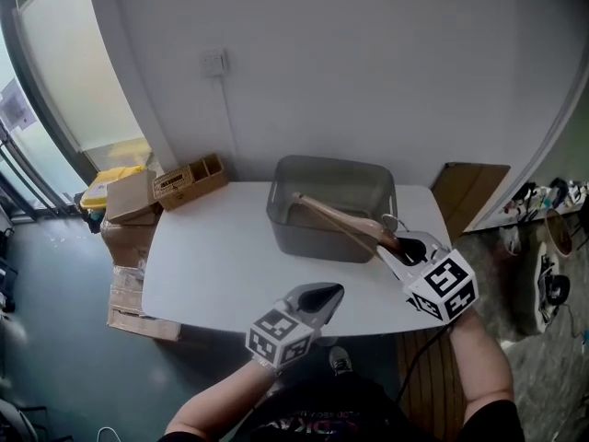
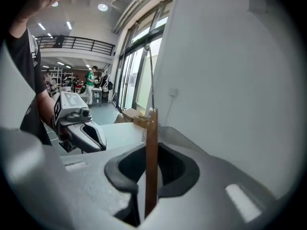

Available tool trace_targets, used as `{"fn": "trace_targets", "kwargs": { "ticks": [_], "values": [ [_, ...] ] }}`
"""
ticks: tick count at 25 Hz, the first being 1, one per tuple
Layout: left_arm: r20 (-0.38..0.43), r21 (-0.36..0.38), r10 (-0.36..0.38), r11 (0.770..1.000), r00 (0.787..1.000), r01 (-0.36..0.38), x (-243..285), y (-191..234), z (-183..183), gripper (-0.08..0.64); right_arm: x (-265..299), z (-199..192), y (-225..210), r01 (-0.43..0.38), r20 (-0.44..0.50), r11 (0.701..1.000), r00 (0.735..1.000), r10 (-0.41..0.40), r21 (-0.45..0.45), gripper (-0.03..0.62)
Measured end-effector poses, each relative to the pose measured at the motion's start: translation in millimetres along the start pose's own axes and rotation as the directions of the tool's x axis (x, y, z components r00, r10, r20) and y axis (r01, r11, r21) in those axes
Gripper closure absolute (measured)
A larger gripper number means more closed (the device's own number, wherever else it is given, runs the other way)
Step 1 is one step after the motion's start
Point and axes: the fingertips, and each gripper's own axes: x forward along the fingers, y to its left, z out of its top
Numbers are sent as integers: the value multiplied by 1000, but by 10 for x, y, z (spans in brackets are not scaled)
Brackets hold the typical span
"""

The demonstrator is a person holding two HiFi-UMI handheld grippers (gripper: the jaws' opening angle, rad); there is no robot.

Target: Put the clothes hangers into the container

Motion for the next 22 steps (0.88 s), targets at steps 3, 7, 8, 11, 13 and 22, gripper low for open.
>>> {"fn": "trace_targets", "kwargs": {
  "ticks": [3, 7, 8, 11, 13, 22],
  "values": [
    [2, -7, 44, 999, 999, -44, 243, 116, 42, 555, 140, 8, -353, -44, -22, 997, 999, 43, -60, 535],
    [-4, -22, 100, 995, 995, -100, 511, 250, 48, 555, 369, -32, -706, -130, -75, 983, 990, 121, -129, 535],
    [-5, -27, 115, 993, 993, -115, 566, 280, 47, 555, 433, -37, -774, -155, -93, 976, 986, 142, -153, 535],
    [-1, -37, 164, 986, 987, -164, 702, 360, 69, 555, 630, -4, -914, -229, -139, 946, 970, 201, -227, 535],
    [3, -37, 199, 979, 980, -199, 773, 418, 76, 555, 760, 3, -954, -279, -173, 919, 956, 237, -278, 535],
    [-4, -67, 324, 944, 946, -323, 1017, 548, -64, 555, 1241, -299, -851, -487, -340, 787, 864, 371, -379, 535]
  ]
}}
